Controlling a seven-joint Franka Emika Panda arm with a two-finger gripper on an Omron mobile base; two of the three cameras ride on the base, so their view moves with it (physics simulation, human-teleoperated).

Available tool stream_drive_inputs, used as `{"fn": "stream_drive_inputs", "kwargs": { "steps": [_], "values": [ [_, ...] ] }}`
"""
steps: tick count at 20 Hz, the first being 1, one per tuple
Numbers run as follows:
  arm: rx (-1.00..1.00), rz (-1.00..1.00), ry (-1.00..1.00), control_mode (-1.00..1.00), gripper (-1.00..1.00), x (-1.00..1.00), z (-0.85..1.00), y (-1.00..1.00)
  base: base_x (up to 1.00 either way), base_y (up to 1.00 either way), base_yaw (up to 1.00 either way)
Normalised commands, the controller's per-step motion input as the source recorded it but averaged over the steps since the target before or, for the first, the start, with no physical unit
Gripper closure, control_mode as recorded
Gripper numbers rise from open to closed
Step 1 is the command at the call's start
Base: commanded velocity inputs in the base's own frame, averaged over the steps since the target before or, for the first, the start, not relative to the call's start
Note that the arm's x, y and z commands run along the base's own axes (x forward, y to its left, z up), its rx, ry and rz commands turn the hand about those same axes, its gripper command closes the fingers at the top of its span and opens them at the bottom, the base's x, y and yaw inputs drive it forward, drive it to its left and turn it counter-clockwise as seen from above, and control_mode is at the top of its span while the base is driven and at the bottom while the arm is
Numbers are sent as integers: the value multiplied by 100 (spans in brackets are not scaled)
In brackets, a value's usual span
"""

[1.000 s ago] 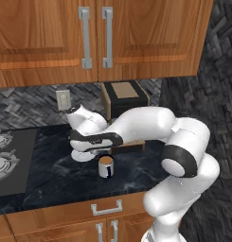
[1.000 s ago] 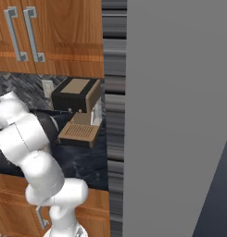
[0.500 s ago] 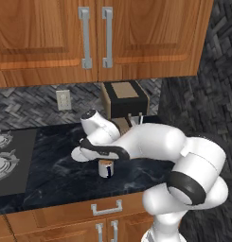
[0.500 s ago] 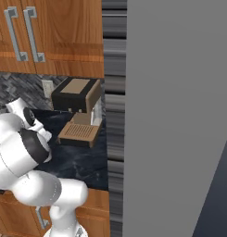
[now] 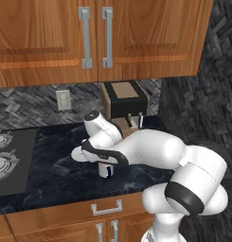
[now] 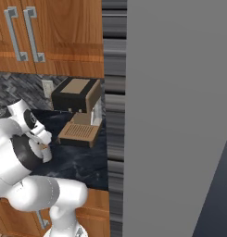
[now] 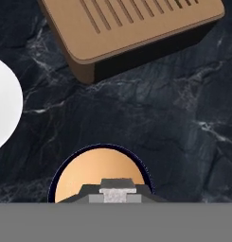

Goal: Take a sugar cube from the saucer and place it inside the coffee. Then, grab milk from the fridge and place it next to the coffee on the counter to sweeten the coffee.

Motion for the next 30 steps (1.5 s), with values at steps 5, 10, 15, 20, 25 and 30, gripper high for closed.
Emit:
{"fn": "stream_drive_inputs", "kwargs": {
  "steps": [5,10,15,20,25,30],
  "values": [
    [0,0,-2,-100,100,17,0,0,0,0,0],
    [0,0,-1,-100,100,16,0,0,0,0,0],
    [0,0,-1,-100,-100,3,0,17,0,0,0],
    [0,0,-3,-100,-100,16,0,15,0,0,0],
    [0,0,-9,-100,-100,3,13,0,0,0,0],
    [0,0,-12,-100,-100,-1,20,0,0,0,0]
  ]
}}
